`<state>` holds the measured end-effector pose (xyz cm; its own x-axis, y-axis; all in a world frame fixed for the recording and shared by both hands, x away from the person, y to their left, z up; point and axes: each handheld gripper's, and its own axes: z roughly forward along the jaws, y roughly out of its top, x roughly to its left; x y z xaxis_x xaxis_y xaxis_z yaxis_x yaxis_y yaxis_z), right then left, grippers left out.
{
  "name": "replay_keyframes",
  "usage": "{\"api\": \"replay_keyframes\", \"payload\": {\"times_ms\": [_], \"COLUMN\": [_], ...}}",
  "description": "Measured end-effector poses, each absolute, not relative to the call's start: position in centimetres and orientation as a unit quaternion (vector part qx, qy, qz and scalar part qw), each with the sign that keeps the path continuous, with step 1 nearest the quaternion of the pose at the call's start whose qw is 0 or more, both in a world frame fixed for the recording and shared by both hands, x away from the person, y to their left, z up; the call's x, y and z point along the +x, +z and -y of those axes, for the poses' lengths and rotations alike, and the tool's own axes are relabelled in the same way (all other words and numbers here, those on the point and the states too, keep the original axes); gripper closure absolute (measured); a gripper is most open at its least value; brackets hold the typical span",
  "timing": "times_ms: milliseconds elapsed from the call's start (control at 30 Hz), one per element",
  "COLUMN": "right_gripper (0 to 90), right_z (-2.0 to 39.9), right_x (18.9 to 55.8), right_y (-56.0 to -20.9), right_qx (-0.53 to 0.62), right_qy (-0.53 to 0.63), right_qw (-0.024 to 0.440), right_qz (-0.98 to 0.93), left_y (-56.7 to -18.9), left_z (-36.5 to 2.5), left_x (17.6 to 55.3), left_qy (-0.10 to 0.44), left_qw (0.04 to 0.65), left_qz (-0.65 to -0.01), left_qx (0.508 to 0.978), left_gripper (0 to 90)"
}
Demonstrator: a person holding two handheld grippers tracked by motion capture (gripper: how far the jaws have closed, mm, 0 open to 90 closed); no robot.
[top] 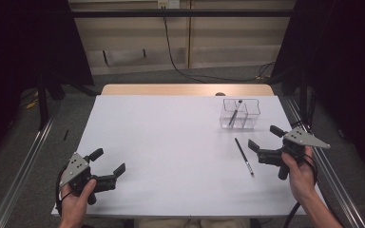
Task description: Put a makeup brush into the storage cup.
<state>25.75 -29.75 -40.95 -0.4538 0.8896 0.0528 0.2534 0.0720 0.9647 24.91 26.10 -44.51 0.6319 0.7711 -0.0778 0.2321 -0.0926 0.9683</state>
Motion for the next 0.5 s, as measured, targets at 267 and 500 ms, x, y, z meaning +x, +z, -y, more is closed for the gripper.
{"api": "replay_keyframes", "payload": {"times_ms": [267,500], "right_gripper": [0.0,0.5], "right_z": [29.6,29.1], "right_x": [27.4,29.0], "right_y": [-40.4,-40.2], "right_qx": [0.427,0.427], "right_qy": [0.527,0.529], "right_qw": [0.296,0.288], "right_qz": [-0.673,-0.674], "left_y": [-44.5,-44.6], "left_z": [-26.1,-26.1], "left_x": [24.9,25.0], "left_qy": [0.235,0.234], "left_qw": [0.572,0.571], "left_qz": [-0.358,-0.361], "left_qx": [0.700,0.699], "left_gripper": [1.8,1.8]}}
